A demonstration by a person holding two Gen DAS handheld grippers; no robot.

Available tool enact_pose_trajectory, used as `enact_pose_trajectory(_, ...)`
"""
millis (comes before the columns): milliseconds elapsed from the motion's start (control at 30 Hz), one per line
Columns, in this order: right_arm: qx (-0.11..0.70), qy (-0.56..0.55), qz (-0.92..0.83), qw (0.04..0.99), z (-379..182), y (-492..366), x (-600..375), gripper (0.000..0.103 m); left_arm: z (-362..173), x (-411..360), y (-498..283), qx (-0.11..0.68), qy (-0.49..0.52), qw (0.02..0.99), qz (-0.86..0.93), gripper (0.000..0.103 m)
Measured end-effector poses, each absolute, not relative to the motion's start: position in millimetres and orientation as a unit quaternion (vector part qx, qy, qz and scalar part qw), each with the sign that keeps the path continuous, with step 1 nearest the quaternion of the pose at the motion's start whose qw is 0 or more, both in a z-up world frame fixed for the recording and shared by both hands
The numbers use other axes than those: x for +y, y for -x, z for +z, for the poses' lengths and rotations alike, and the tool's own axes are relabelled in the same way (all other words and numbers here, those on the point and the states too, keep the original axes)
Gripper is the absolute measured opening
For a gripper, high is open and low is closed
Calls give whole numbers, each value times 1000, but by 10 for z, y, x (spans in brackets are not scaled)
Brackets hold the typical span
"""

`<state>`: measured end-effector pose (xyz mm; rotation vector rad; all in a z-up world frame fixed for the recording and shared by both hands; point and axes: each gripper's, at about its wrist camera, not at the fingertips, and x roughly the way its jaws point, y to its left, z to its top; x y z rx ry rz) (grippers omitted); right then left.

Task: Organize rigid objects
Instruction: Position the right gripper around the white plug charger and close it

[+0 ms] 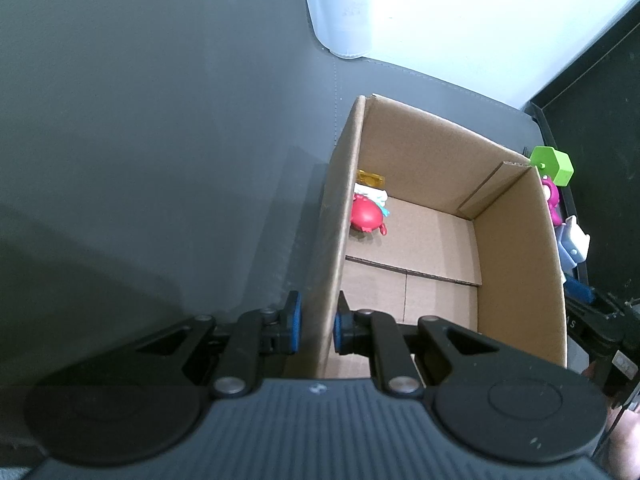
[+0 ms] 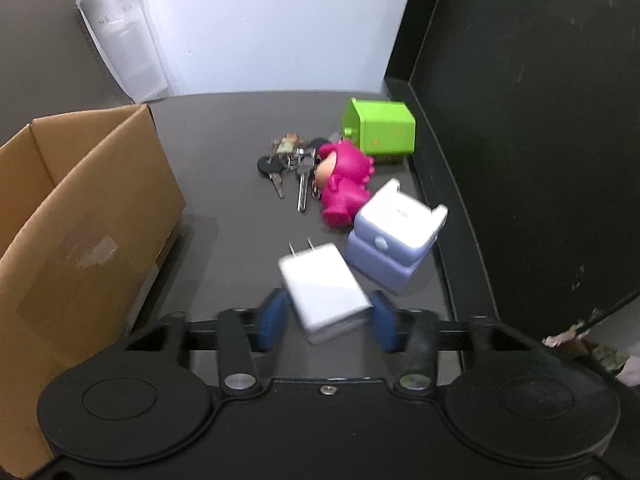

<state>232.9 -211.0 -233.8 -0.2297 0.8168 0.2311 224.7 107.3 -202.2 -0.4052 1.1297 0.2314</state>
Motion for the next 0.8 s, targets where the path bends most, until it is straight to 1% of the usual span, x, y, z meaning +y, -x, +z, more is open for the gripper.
enact_pose_trajectory(167,393,111,115,906,-2351,-2285,-2107,39,-2029,1073,-2232,528,190,821,108,14)
enact_pose_trajectory(300,400,104,113,904,-2341,-2261,-2106,39,-2032,1075,-2224,527,190,822,108,14)
enact_pose_trajectory(800,433,96,122,888,-2318,-2077,-2018,41,-2011,1088,-2206,528,197,819,109,14)
